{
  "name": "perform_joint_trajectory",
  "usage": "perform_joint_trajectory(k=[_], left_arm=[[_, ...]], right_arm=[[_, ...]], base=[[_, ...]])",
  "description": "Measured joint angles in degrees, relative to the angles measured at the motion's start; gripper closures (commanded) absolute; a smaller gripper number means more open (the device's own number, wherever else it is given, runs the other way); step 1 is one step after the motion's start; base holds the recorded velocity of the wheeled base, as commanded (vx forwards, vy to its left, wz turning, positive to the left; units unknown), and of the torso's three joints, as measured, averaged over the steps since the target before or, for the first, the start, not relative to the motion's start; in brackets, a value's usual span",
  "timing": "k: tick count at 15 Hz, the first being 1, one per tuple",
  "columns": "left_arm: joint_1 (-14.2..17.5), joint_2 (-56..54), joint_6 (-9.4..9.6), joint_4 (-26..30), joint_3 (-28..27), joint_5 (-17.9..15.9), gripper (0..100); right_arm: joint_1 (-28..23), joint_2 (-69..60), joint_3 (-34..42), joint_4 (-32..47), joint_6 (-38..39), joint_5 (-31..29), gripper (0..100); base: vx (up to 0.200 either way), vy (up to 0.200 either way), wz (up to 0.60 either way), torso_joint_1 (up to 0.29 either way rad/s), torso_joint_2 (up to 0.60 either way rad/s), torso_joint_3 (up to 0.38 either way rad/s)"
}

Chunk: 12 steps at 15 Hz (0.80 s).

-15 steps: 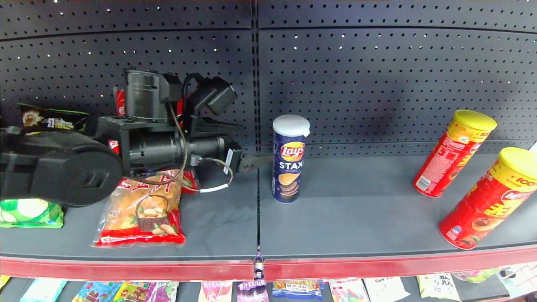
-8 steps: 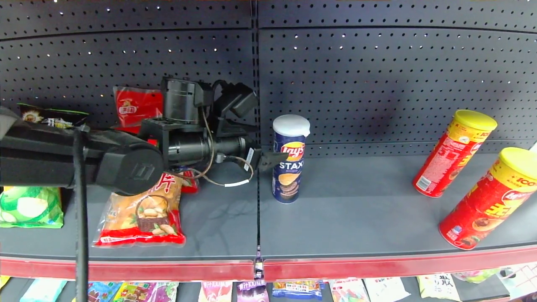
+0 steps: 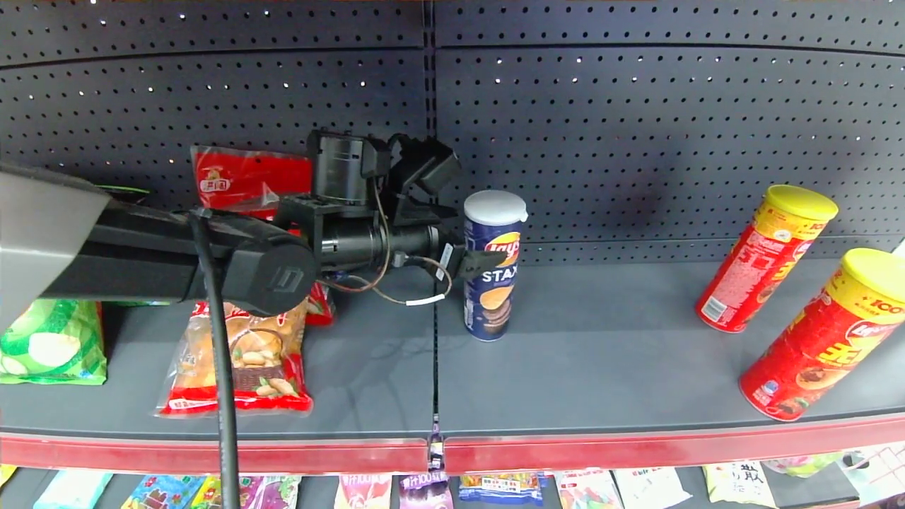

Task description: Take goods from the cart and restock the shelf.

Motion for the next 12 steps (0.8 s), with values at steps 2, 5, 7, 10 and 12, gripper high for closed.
perform_joint_trajectory(k=[2, 5, 7, 10, 12], left_arm=[[-0.4, 0.6, -0.07, 0.1, -0.4, 0.0, 0], [-0.9, 0.4, -0.11, 0.1, 0.5, 0.1, 0], [-1.1, 0.0, -0.13, 0.0, 0.9, 0.5, 0], [-1.5, 0.0, -0.18, 0.0, 0.5, 0.8, 0], [-2.4, 0.3, -1.41, 0.0, 0.3, 1.2, 0]], right_arm=[[0.0, 0.0, -0.1, 0.0, 0.4, -0.1, 100], [0.0, 0.0, -0.1, 0.0, 0.4, 0.0, 100], [0.0, 0.0, -0.1, 0.0, 0.4, 0.0, 100], [0.0, 0.0, 0.0, 0.0, 0.4, 0.0, 100], [0.0, 0.0, 0.0, 0.0, 0.4, 0.0, 100]], base=[[0.0, 0.0, 0.0, 0.0, 0.0, 0.0], [0.0, 0.0, 0.0, 0.0, 0.0, 0.0], [0.0, 0.0, 0.0, 0.0, 0.0, 0.0], [0.0, 0.0, 0.0, 0.0, 0.0, 0.0], [0.0, 0.0, 0.0, 0.0, 0.0, 0.0]])
